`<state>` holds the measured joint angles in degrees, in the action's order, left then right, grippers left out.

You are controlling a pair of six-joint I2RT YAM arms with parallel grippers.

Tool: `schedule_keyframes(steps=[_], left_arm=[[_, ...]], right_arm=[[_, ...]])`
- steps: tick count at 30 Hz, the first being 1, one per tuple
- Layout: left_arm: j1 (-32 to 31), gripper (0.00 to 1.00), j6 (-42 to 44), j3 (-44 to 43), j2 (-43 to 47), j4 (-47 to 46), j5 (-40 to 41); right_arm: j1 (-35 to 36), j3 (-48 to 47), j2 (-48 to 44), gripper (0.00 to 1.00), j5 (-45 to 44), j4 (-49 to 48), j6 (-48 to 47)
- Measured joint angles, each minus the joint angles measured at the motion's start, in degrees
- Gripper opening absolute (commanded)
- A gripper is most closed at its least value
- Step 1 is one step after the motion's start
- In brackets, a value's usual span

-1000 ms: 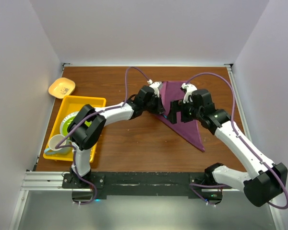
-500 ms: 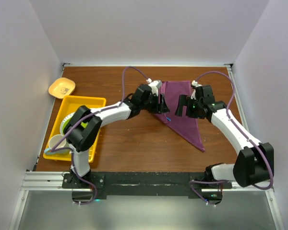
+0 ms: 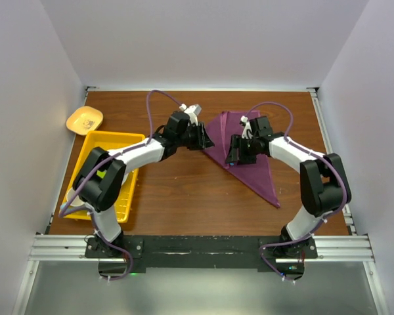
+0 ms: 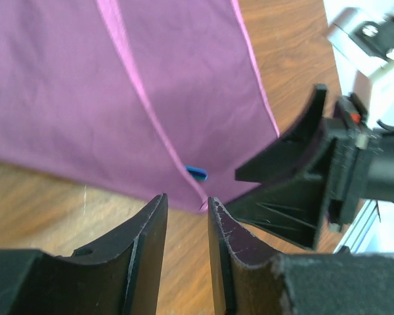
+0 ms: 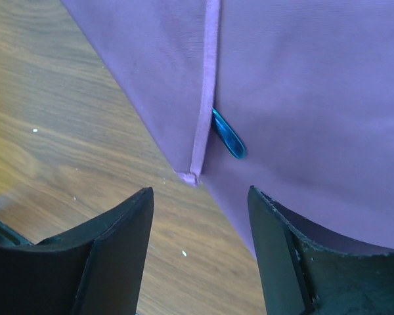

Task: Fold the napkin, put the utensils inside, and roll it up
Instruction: Fold the napkin

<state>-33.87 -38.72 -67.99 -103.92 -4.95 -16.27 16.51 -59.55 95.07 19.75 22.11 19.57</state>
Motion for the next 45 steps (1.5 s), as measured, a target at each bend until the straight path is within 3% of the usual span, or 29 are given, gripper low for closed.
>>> schedule_keyframes(steps=[5, 13, 24, 34, 39, 45], left_arm=[[0.8, 0.36, -0.3, 2.6, 3.1, 0.3, 0.0], [1.6, 0.36, -0.3, 3.2, 5.2, 0.0, -0.3], [1.7, 0.35, -0.3, 4.0, 6.1, 0.0, -2.1], [1.7, 0.34, -1.4, 6.8, 6.9, -1.0, -3.9], [1.7, 0.34, -1.4, 7.0, 7.1, -1.0, -4.0], [1.8, 0.34, -1.4, 7.1, 7.8, -1.0, -4.1]], right_arm=[[1.8, 0.0, 4.0, 0.59, 2.2, -2.3, 0.0], [2.2, 0.0, 5.1, 0.41, 3.8, -5.2, 0.0], [2.2, 0.0, 7.6, 0.40, 3.8, -6.3, 0.0], [2.2, 0.0, 7.6, 0.13, 1.9, -5.9, -1.1], [2.2, -1.7, 7.7, 0.12, 0.2, -4.1, -1.9], [2.2, -3.8, 7.7, 0.23, -2.4, -3.1, -2.8]])
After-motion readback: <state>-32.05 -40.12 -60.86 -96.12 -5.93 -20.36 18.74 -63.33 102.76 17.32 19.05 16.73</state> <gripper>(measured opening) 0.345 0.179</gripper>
